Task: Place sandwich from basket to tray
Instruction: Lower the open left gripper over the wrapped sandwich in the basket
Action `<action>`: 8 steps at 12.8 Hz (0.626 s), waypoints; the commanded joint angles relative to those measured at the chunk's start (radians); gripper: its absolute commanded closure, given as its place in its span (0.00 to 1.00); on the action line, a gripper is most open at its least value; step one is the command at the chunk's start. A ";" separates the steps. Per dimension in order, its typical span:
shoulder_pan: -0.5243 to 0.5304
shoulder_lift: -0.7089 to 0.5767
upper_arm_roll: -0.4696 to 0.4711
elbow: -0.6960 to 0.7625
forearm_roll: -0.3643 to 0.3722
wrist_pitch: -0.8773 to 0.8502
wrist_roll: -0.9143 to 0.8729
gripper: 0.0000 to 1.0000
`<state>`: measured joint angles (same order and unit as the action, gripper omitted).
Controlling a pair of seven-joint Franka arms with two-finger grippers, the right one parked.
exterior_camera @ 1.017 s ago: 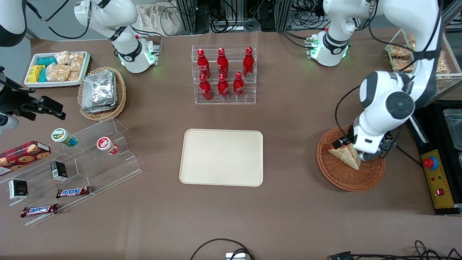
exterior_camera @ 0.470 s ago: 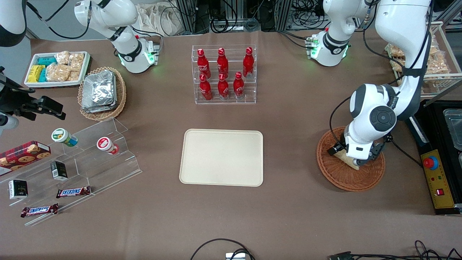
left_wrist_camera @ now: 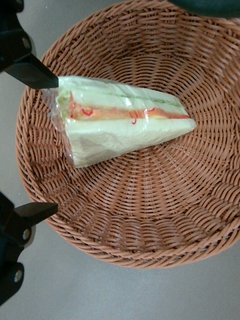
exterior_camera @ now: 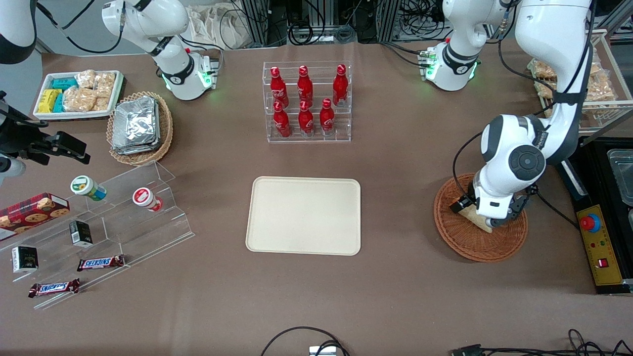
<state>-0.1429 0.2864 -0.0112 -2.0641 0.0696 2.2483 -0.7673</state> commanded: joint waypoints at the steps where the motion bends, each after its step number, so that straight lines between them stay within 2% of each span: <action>1: -0.004 -0.030 0.008 0.004 0.038 -0.047 -0.023 0.00; 4: -0.004 -0.023 0.010 -0.007 0.053 -0.038 -0.024 0.00; 8: -0.004 0.030 0.063 -0.066 0.065 0.132 -0.029 0.00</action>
<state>-0.1417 0.3014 0.0238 -2.0940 0.1146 2.3032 -0.7745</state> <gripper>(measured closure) 0.000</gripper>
